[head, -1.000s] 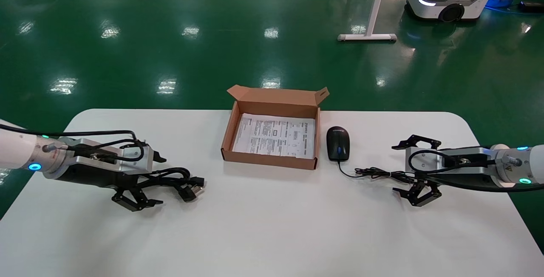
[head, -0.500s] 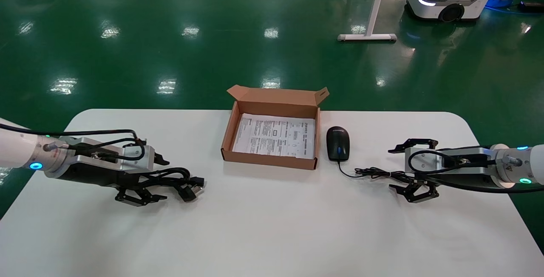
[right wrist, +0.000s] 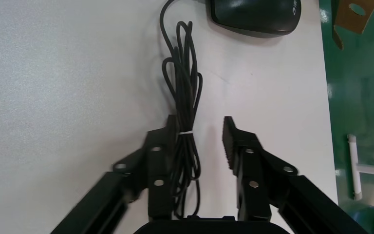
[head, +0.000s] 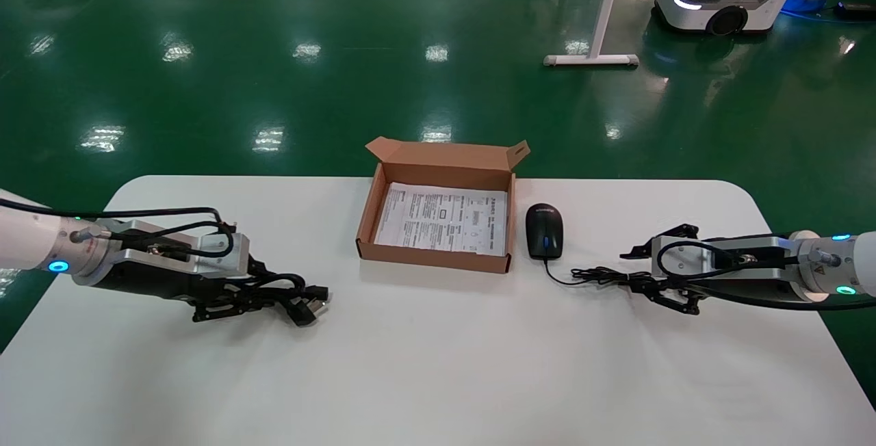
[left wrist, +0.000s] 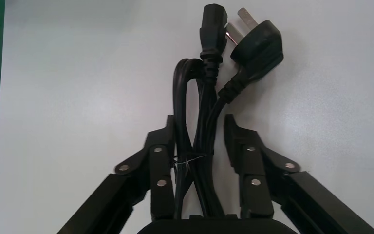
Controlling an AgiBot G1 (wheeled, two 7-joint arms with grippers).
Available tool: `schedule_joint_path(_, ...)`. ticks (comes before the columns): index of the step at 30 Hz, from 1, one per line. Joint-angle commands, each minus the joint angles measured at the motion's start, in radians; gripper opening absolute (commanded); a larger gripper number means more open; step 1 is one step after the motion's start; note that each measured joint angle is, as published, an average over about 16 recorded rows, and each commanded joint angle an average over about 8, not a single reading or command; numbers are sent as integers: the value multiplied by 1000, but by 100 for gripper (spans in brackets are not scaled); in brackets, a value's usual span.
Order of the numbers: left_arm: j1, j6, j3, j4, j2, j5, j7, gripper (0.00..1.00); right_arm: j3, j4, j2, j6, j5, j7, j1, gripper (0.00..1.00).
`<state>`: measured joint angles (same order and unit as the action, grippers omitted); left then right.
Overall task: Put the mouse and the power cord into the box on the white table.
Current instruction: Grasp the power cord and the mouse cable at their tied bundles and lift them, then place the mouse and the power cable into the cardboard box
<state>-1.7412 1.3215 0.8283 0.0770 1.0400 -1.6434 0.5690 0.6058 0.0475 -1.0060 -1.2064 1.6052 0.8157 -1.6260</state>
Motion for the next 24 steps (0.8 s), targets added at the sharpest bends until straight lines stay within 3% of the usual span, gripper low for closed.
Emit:
schedule_joint_path(1, 0, 0, 0, 0, 0, 0, 0, 0, 0, 0, 0, 0, 0, 0, 0, 0)
schedule_joint_path(13, -6, 12, -10, -1, -1, 15, -12, 0, -8, 10, 13, -18, -11, -7, -25, 0)
schedule_joint_path(24, -151, 141, -144, 0, -29, 209, -191, 0, -62, 109, 47, -85, -87, -92, -207, 0)
